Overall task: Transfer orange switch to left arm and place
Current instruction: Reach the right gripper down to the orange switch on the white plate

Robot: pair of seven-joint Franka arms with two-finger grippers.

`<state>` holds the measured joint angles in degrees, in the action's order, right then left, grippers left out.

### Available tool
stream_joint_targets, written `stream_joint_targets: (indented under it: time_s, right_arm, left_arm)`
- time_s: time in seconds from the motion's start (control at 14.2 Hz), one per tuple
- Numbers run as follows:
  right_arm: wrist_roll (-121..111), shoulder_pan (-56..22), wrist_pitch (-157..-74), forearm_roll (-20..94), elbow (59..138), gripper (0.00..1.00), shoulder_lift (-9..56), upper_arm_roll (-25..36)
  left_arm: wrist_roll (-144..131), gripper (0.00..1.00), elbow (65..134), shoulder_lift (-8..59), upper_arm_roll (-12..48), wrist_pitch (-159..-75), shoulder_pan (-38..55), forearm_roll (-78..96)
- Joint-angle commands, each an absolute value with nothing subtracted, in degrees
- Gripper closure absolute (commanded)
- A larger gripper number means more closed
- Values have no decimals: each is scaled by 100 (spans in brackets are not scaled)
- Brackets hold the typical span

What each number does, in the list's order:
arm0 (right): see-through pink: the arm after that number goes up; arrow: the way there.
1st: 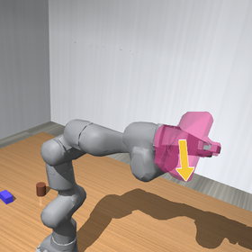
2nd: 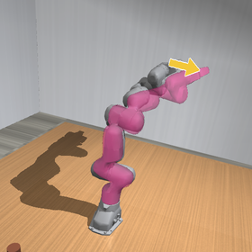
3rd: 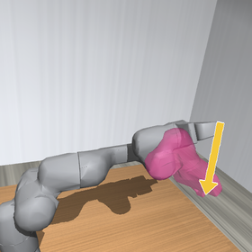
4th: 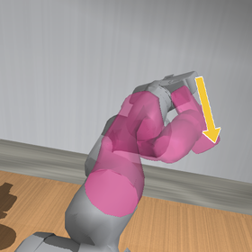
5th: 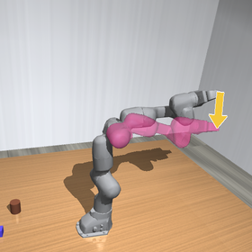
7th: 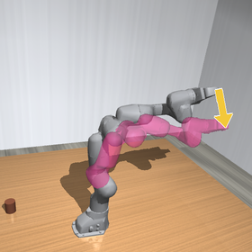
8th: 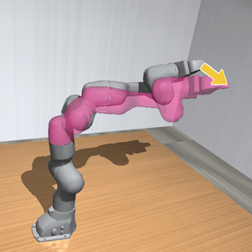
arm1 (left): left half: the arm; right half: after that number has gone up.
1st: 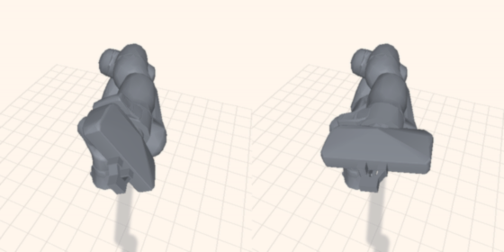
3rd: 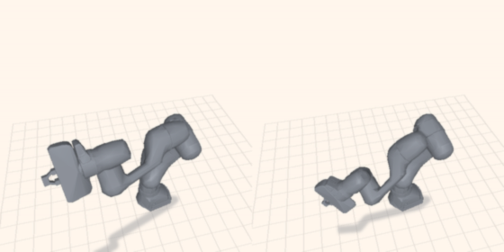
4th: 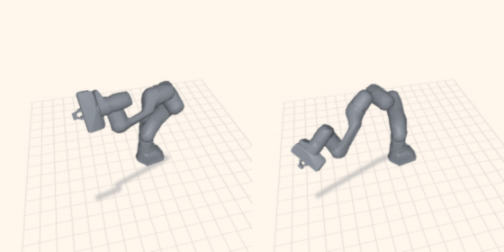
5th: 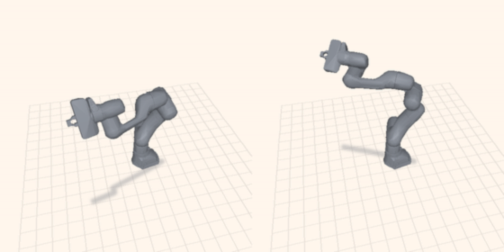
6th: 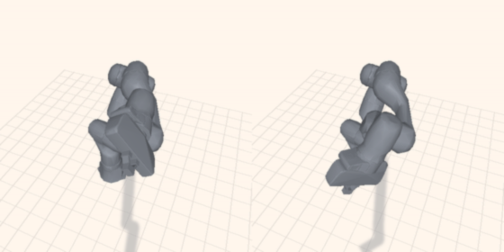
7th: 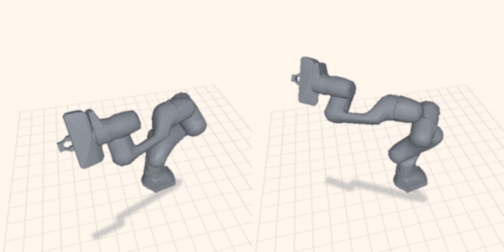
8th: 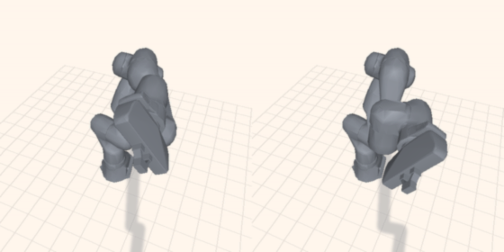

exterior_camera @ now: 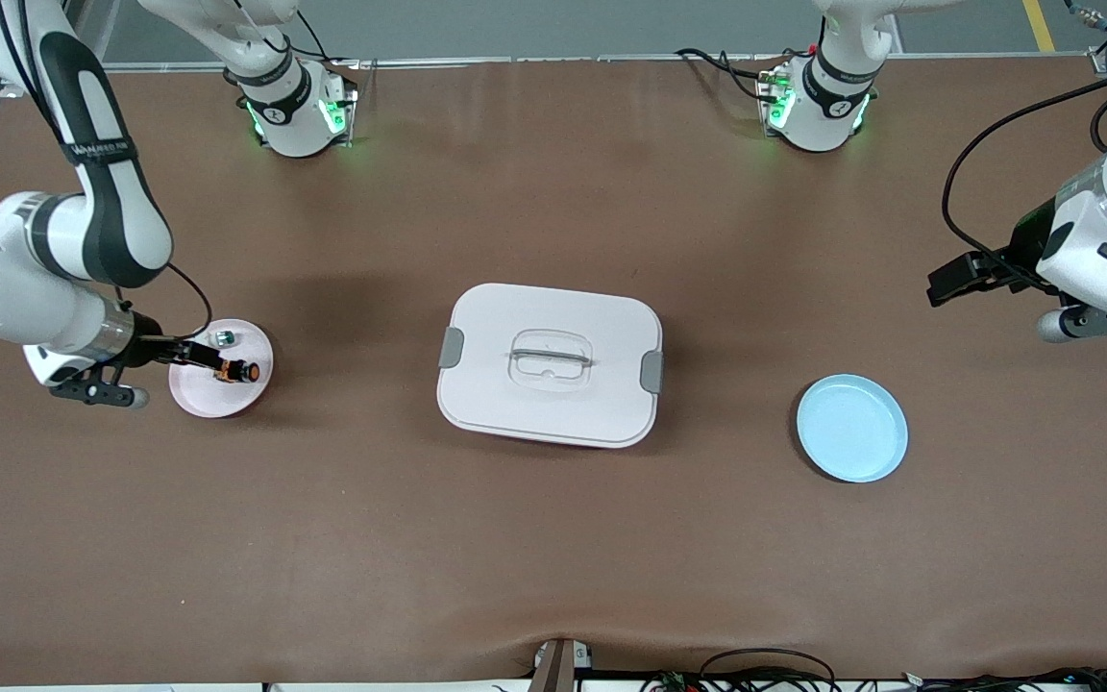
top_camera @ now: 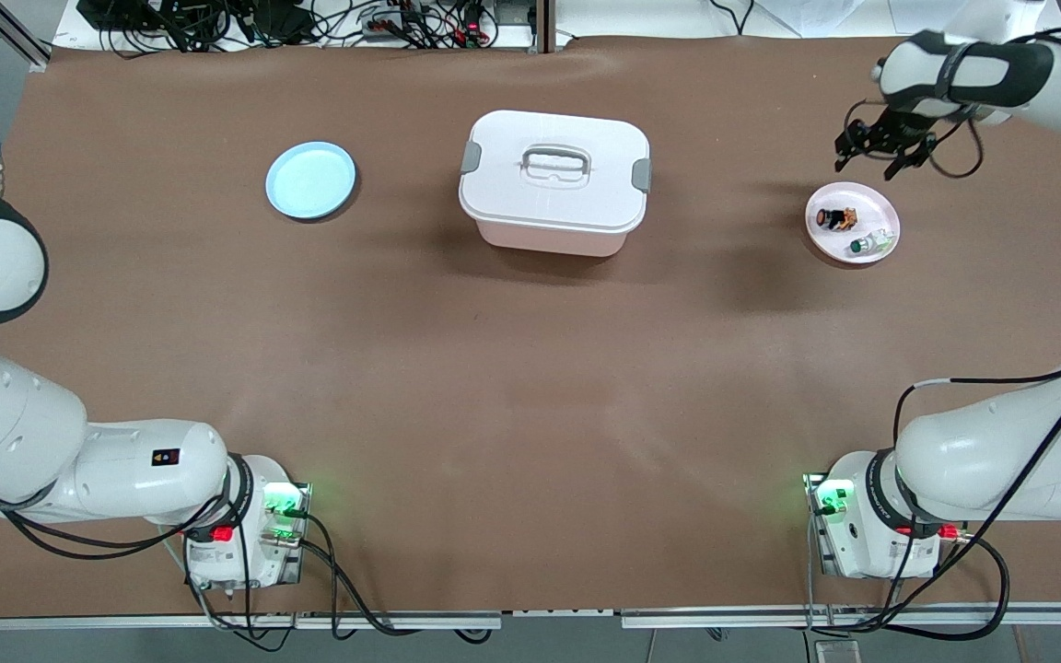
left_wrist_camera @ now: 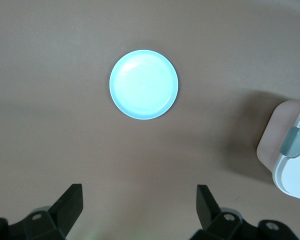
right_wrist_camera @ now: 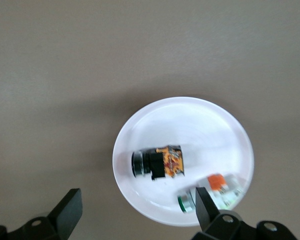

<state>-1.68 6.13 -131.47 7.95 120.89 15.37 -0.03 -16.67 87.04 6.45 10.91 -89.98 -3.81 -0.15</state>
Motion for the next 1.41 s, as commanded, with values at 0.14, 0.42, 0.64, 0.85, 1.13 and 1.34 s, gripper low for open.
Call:
stream_joint_targets:
  time_s: [0.14,0.42,0.64,0.85,1.13,1.34]
  right_arm:
    - [-334,650,-13913,1002,12375,0,1968,-79]
    - [-404,563,-14080,932,12349,0,2241,-79]
    - [-694,554,-14071,914,12305,0,2329,-70]
    - [-1062,633,-14045,914,12244,0,2373,-62]
    - [-1125,712,-14010,914,12217,0,2399,-62]
    - [-1072,790,-14018,923,12226,0,2487,-62]
  left_arm:
    - [-1556,0,8719,606,1116,-9026,-404,-106]
    - [-1564,0,8719,615,1116,-9035,-404,-105]
    - [-1564,0,8736,615,1116,-9035,-396,-105]
    - [-1582,0,8736,606,1116,-9026,-396,-105]
    - [-1600,0,8719,598,1151,-9035,-396,-105]
    - [-1600,0,8719,571,1178,-9035,-387,-105]
